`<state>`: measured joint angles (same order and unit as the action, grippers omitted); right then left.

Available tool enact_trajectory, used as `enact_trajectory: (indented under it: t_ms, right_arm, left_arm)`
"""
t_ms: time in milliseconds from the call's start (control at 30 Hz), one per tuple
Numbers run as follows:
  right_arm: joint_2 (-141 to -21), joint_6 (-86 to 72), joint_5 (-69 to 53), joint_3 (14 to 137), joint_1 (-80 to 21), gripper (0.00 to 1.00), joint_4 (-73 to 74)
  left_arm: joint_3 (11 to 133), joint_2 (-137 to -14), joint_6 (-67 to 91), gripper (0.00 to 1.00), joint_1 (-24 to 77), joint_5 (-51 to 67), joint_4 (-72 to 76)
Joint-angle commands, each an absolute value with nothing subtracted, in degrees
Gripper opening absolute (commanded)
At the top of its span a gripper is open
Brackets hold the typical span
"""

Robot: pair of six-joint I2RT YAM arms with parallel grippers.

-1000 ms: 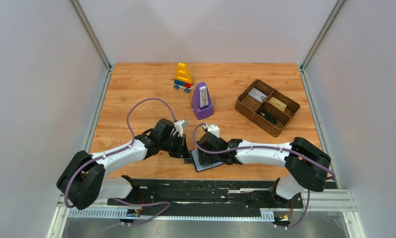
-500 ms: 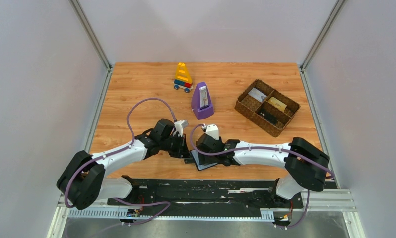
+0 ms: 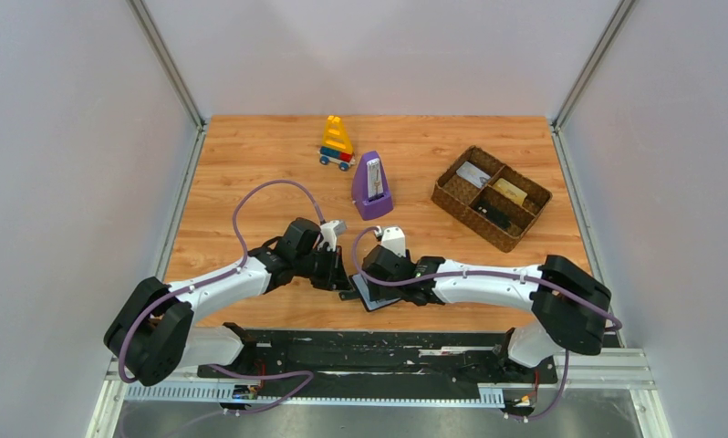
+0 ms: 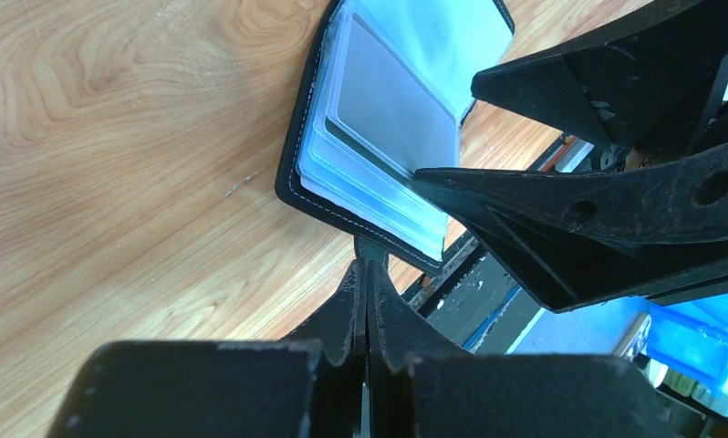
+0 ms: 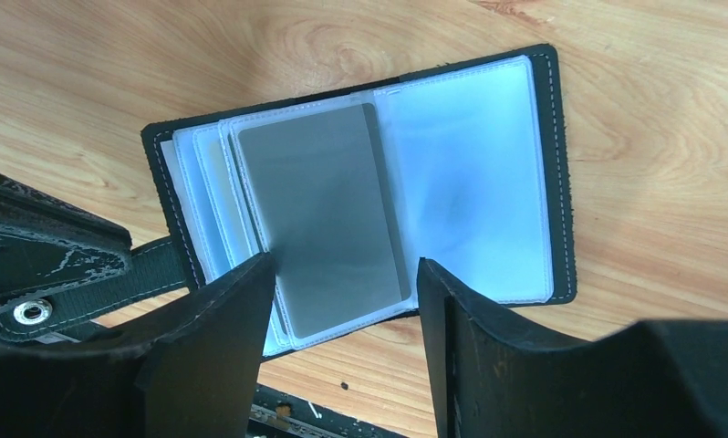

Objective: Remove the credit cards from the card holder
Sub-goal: Remove the credit card from the card holder.

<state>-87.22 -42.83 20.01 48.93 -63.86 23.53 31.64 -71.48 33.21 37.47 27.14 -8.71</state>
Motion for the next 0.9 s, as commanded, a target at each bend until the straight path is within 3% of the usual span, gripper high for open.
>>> enact_trajectory:
  t_ms: [0, 867]
  right_arm:
    - [-85.3, -42.6, 23.5, 49.3, -63.8, 0.59, 25.5]
    - [-81.8, -42.9, 26.6, 48.8, -63.7, 0.58, 28.5]
  left_arm:
    - [32.1, -70.7, 33.4, 0.0, 37.7, 28.3, -7.5]
    - [31.7, -70.8, 32.2, 0.0, 37.7, 25.2, -9.6]
